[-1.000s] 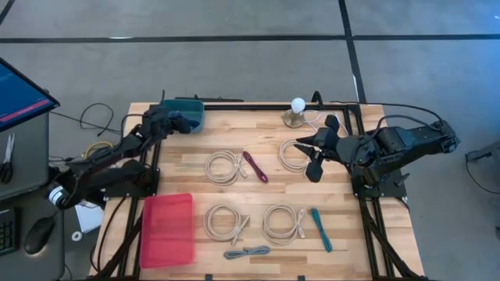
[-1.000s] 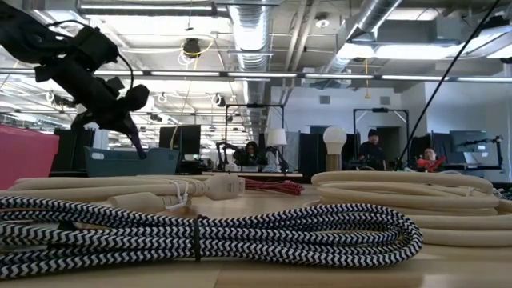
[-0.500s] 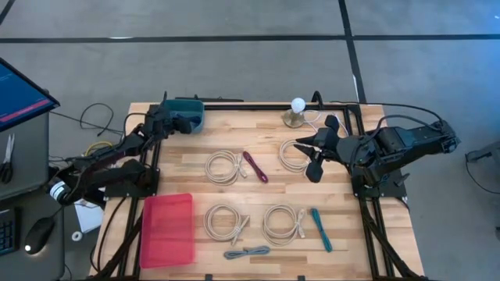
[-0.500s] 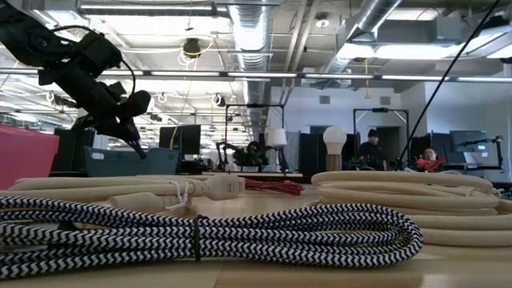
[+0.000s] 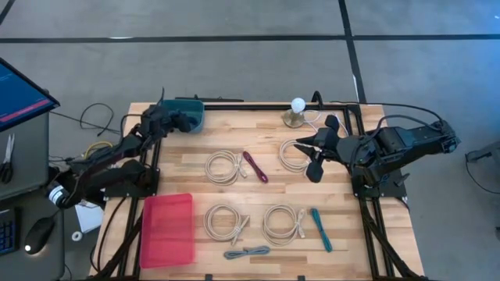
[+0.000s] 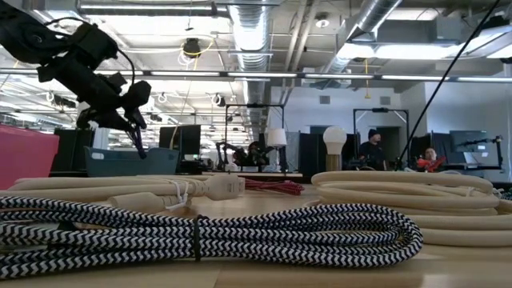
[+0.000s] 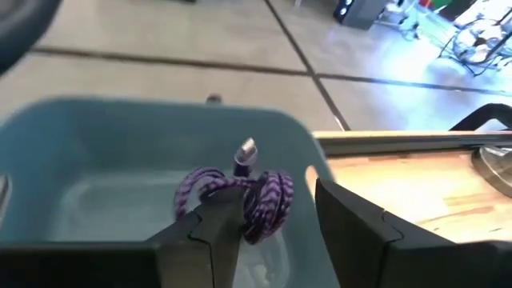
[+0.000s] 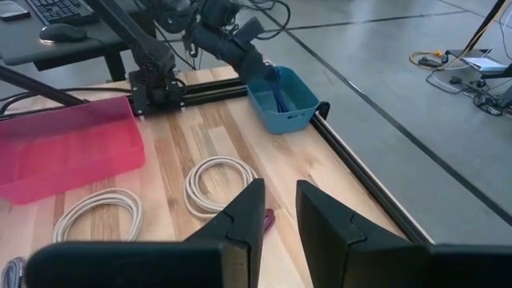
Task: Pick & Place USB Port
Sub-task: Put the violet USB cable into the blue bin
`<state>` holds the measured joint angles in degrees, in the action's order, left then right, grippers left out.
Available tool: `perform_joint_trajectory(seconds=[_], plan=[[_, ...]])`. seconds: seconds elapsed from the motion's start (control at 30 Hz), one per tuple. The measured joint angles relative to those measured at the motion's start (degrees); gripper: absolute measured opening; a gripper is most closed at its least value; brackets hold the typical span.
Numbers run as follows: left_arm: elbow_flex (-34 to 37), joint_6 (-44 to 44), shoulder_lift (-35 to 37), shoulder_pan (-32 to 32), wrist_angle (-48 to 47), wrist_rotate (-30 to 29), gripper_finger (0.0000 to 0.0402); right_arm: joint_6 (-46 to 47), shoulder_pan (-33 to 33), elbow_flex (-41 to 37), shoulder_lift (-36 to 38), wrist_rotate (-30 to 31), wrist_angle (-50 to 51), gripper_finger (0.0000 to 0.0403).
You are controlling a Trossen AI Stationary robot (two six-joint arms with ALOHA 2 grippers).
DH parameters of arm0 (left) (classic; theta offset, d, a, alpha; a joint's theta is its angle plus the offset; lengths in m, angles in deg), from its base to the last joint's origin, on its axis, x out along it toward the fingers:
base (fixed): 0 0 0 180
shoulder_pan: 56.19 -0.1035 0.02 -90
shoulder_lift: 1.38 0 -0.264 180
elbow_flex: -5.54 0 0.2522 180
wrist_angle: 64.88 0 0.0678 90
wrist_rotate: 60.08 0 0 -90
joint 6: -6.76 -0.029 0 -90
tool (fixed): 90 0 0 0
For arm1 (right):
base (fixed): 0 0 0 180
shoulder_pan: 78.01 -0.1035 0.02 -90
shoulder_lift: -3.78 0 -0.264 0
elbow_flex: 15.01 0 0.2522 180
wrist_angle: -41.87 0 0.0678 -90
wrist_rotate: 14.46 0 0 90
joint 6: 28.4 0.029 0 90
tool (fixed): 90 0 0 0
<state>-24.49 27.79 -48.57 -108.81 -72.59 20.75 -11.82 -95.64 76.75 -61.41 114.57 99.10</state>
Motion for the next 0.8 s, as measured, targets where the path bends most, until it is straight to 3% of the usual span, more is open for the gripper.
perform_joint_trajectory(seconds=[0.27, 0.53, 0.8], plan=[[-1.79, -9.14, 1.88, 0.00, -0.50, -1.88, 0.0150, 0.00, 0.02, 0.00, 0.02, 0.00, -0.02, 0.0065], [-2.62, -8.41, 1.83, 0.32, -0.64, -0.77, 0.0150, 0.00, 0.00, 0.00, 0.02, 0.00, -0.09, 0.0066], [-10.02, -13.66, 1.87, 0.96, -0.40, 0.07, 0.0150, 0.00, 0.02, 0.00, 0.02, 0.00, -0.13, 0.0066]])
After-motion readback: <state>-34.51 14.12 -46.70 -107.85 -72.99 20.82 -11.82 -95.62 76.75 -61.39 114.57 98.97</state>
